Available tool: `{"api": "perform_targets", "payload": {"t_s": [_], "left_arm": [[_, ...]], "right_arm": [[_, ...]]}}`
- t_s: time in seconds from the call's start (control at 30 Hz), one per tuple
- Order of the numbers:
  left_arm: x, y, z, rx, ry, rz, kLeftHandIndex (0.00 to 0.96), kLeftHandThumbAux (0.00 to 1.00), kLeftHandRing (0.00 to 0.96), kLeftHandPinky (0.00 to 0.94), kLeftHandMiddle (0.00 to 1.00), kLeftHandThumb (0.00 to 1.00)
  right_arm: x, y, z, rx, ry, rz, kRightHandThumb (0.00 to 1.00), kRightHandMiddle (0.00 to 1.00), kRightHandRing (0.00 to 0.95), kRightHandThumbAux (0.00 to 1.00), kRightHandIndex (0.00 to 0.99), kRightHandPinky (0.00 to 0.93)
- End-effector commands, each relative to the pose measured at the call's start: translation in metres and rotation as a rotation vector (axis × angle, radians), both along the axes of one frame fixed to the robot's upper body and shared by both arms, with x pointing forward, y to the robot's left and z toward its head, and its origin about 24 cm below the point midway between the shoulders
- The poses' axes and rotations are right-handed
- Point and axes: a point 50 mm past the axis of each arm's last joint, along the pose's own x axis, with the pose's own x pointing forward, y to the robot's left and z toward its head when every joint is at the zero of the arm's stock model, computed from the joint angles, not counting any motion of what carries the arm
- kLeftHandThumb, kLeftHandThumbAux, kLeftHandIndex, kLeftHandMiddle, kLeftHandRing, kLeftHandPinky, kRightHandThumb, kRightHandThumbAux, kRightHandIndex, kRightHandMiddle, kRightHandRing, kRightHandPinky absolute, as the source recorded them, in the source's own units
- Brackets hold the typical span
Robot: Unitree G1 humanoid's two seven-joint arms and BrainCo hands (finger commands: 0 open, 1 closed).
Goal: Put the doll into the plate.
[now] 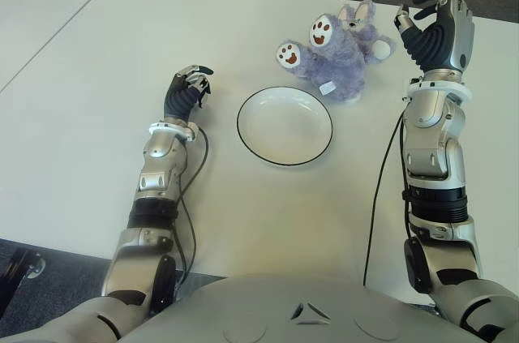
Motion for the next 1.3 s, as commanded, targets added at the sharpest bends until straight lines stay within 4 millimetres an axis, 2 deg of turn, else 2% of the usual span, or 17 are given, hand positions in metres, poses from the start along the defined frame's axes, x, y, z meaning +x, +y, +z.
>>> {"api": "perform_targets", "payload": {"t_s": [0.03, 0.17, 0.3, 0.37, 0.4, 0.47, 0.53, 0.63, 0.97, 1.3], "left_arm": [[-0.015, -0.007, -0.029, -0.045, 0.106, 0.005, 0.443, 0.706, 0.871, 0.87, 0.85, 0.71], [-0.015, -0.008, -0.029, -0.046, 0.107, 0.006, 0.443, 0.706, 0.871, 0.868, 0.85, 0.71], [-0.015, -0.008, -0.029, -0.047, 0.106, 0.006, 0.443, 0.706, 0.869, 0.865, 0.848, 0.71], [-0.015, -0.008, -0.029, -0.046, 0.107, 0.007, 0.443, 0.706, 0.869, 0.866, 0.847, 0.71], [-0.015, -0.008, -0.029, -0.045, 0.106, 0.007, 0.443, 0.706, 0.87, 0.867, 0.848, 0.71], [-0.015, -0.008, -0.029, -0.044, 0.105, 0.006, 0.443, 0.706, 0.87, 0.868, 0.848, 0.71], [-0.015, -0.008, -0.029, -0.044, 0.104, 0.005, 0.443, 0.706, 0.871, 0.869, 0.849, 0.709], [-0.015, -0.009, -0.029, -0.047, 0.104, 0.002, 0.443, 0.706, 0.871, 0.869, 0.849, 0.709], [-0.014, -0.009, -0.031, -0.053, 0.11, -0.004, 0.443, 0.706, 0.872, 0.87, 0.85, 0.709], [-0.014, -0.008, -0.031, -0.054, 0.115, 0.002, 0.443, 0.706, 0.871, 0.866, 0.85, 0.71]], "right_arm": [[0.0, -0.001, -0.003, -0.095, 0.055, 0.032, 0.387, 0.268, 0.379, 0.391, 0.155, 0.599], [-0.001, -0.001, 0.0, -0.17, 0.109, 0.08, 0.415, 0.249, 0.379, 0.381, 0.14, 0.633], [-0.003, -0.002, 0.0, -0.215, 0.154, 0.118, 0.434, 0.259, 0.386, 0.375, 0.138, 0.601], [-0.003, -0.005, -0.002, -0.237, 0.179, 0.144, 0.439, 0.24, 0.351, 0.373, 0.135, 0.53], [-0.003, -0.007, -0.004, -0.248, 0.191, 0.157, 0.434, 0.175, 0.257, 0.372, 0.115, 0.385], [-0.004, -0.01, -0.006, -0.285, 0.213, 0.195, 0.424, 0.084, 0.125, 0.368, 0.075, 0.185], [-0.004, -0.011, -0.007, -0.311, 0.22, 0.221, 0.418, 0.043, 0.064, 0.362, 0.046, 0.095], [-0.005, -0.012, -0.009, -0.371, 0.246, 0.26, 0.405, 0.014, 0.02, 0.349, 0.015, 0.031], [-0.007, -0.015, -0.016, -0.481, 0.332, 0.302, 0.38, 0.0, 0.0, 0.284, 0.0, 0.0], [-0.008, -0.02, -0.018, -0.497, 0.402, 0.347, 0.385, 0.0, 0.0, 0.222, 0.0, 0.0]]}}
